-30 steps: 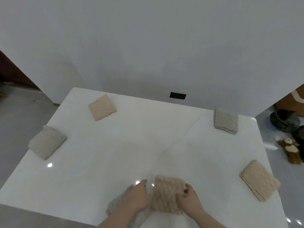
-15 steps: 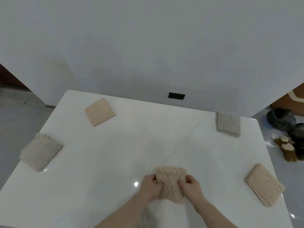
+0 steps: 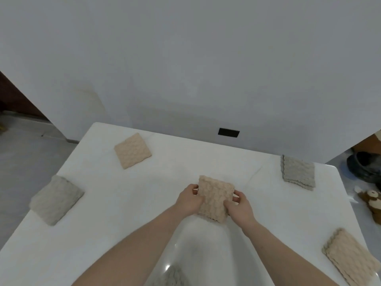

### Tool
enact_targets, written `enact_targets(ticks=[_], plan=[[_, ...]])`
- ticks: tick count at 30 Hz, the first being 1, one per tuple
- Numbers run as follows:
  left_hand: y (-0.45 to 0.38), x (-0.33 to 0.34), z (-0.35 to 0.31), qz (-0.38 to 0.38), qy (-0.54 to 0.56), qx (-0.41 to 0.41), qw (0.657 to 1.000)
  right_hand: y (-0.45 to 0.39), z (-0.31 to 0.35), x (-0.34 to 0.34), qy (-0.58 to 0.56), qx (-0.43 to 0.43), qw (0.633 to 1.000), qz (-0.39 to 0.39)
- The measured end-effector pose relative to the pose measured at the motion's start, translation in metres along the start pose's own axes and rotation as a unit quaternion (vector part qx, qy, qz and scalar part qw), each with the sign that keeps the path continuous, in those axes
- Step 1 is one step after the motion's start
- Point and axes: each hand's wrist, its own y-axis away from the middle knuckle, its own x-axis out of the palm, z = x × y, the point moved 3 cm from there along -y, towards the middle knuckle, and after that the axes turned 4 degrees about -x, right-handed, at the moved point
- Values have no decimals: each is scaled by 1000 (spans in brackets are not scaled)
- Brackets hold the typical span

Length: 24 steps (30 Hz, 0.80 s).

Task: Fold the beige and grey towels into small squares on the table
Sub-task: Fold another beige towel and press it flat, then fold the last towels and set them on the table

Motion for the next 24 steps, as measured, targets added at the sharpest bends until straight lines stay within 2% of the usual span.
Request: enact_targets(ticks=[4,7,10,16,24], plan=[[-20,-3,-14,-12,-55,15,998,-26,13,7,28,-32,999,-2],[-26,-11,-15,10,-163,55,985,-36,13,12,37,-46,998,-2],[-21,-27,2,-28,-221,44,974,-30,-2,14,84,-48,995,14],[44,-56,87,-52,-214,-14,975,14,-66,20,161,-26,981,102],[149,-66,213,-48,-247,-104,962,129,-157,32,201,27,957,208]])
